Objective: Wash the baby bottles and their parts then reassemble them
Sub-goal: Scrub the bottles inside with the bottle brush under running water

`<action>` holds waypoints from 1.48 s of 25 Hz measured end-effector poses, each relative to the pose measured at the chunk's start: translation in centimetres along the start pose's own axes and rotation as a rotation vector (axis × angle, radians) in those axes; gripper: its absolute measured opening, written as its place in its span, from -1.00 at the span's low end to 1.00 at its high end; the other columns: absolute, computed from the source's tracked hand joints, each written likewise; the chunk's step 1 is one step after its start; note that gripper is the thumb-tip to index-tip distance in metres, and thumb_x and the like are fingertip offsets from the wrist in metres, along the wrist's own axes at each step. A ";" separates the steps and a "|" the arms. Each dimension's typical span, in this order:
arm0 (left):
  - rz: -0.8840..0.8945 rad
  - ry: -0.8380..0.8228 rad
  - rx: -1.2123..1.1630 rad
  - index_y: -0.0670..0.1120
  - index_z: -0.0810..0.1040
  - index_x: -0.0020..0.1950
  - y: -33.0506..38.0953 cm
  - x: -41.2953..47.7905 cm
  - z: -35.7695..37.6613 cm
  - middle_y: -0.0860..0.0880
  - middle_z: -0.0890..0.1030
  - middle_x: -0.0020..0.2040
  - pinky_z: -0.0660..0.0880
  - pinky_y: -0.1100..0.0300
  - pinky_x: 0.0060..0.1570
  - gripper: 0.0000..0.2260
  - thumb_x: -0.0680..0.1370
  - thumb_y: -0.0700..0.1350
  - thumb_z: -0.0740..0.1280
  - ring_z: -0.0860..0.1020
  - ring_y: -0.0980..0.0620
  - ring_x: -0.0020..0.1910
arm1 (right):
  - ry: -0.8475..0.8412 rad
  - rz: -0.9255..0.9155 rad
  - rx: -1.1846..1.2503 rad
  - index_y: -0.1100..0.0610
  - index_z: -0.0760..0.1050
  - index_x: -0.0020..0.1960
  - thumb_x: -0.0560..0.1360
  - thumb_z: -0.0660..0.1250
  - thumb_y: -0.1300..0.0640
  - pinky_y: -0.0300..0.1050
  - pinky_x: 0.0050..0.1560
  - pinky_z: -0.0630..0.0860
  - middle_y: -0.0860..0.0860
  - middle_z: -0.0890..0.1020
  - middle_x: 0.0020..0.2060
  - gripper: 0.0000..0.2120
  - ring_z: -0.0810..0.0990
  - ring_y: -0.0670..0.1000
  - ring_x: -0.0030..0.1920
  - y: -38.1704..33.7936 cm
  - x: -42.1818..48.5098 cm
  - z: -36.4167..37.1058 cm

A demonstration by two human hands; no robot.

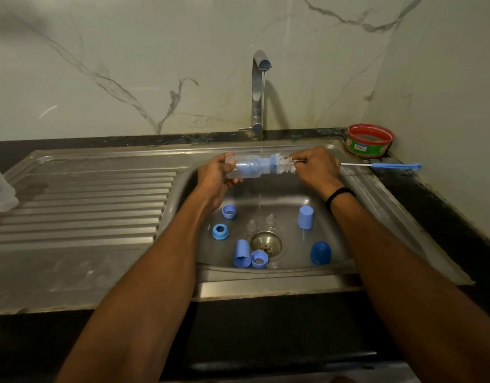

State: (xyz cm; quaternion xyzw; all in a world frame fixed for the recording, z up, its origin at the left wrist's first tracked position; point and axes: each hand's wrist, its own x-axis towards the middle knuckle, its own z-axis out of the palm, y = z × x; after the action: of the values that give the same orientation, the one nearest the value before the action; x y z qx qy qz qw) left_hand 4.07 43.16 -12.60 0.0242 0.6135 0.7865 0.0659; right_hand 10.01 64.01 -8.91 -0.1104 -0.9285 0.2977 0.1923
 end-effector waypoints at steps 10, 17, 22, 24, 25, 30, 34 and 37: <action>-0.038 -0.091 -0.079 -0.11 0.50 0.35 0.2 -0.5 0.0 -0.19 0.51 0.31 0.61 0.01 0.15 -0.70 0.61 -0.19 0.26 0.57 -0.18 0.22 | 0.024 0.023 -0.009 -0.06 0.67 0.13 0.50 0.33 0.18 0.05 0.28 0.44 -0.05 0.71 0.06 -0.72 0.62 0.08 0.12 0.2 0.2 0.1; -0.290 -0.105 0.006 -0.19 0.49 0.34 -0.2 -0.9 -0.2 -0.21 0.60 0.18 0.66 0.10 -0.10 -0.39 0.50 0.23 0.42 0.67 -0.07 0.00 | -0.018 -0.063 0.056 0.04 0.70 0.09 0.50 0.35 0.23 0.01 0.27 0.46 -0.02 0.72 0.01 -0.76 0.64 0.03 0.08 -0.2 -0.3 0.8; -0.248 -0.134 0.011 -0.17 0.52 0.31 0.1 -0.9 0.0 -0.21 0.59 0.20 0.61 0.20 -0.19 -0.52 0.54 0.13 0.44 0.61 -0.01 -0.13 | -0.003 -0.033 0.029 -0.01 0.70 0.08 0.50 0.37 0.19 0.03 0.27 0.47 -0.04 0.72 0.00 -0.78 0.65 0.03 0.07 0.0 -0.1 0.7; -0.125 -0.134 0.004 -0.10 0.52 0.35 0.2 -0.8 0.0 -0.19 0.54 0.28 0.63 0.06 0.08 -0.64 0.57 -0.10 0.42 0.60 -0.15 0.14 | 0.018 -0.003 0.050 0.00 0.69 0.09 0.50 0.37 0.20 -0.02 0.20 0.53 -0.03 0.72 0.01 -0.77 0.66 0.04 0.06 0.0 0.0 0.4; -0.091 -0.162 0.008 -0.09 0.51 0.37 0.2 -0.9 0.1 -0.17 0.52 0.29 0.62 0.02 0.13 -0.64 0.57 -0.20 0.40 0.57 -0.18 0.20 | 0.018 0.010 0.048 -0.01 0.70 0.08 0.49 0.36 0.20 -0.02 0.18 0.54 -0.03 0.72 0.00 -0.76 0.66 0.04 0.05 0.1 -0.1 0.3; -0.128 -0.143 -0.121 -0.10 0.48 0.36 0.3 -0.9 0.5 -0.17 0.49 0.32 0.59 -0.05 0.21 -0.64 0.57 -0.23 0.40 0.55 -0.19 0.26 | 0.033 0.030 0.072 -0.01 0.69 0.11 0.49 0.38 0.17 0.02 0.23 0.50 -0.03 0.71 0.04 -0.76 0.64 0.05 0.08 -0.3 -0.3 -0.1; -0.208 -0.166 -0.075 -0.20 0.49 0.35 0.0 -1.4 0.7 -0.23 0.60 0.22 0.64 0.15 0.01 -0.60 0.59 -0.01 0.39 0.65 -0.05 0.04 | 0.041 0.062 0.065 -0.01 0.69 0.10 0.48 0.37 0.20 0.06 0.24 0.49 -0.03 0.71 0.03 -0.75 0.64 0.07 0.08 -0.2 -0.3 0.0; -0.176 -0.200 -0.098 -0.21 0.43 0.41 -0.2 -1.5 1.1 -0.24 0.58 0.19 0.61 0.21 -0.06 -0.61 0.61 -0.12 0.33 0.61 -0.03 -0.03 | 0.031 0.080 0.105 0.00 0.69 0.10 0.49 0.38 0.20 0.02 0.22 0.52 -0.02 0.72 0.02 -0.76 0.64 0.06 0.07 -0.1 -0.4 -0.1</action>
State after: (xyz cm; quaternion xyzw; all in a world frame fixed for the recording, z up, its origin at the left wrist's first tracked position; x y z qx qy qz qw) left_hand 5.65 44.09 -12.45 0.0452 0.5646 0.8003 0.1968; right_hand 10.42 63.88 -8.94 -0.1419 -0.9034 0.3517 0.2003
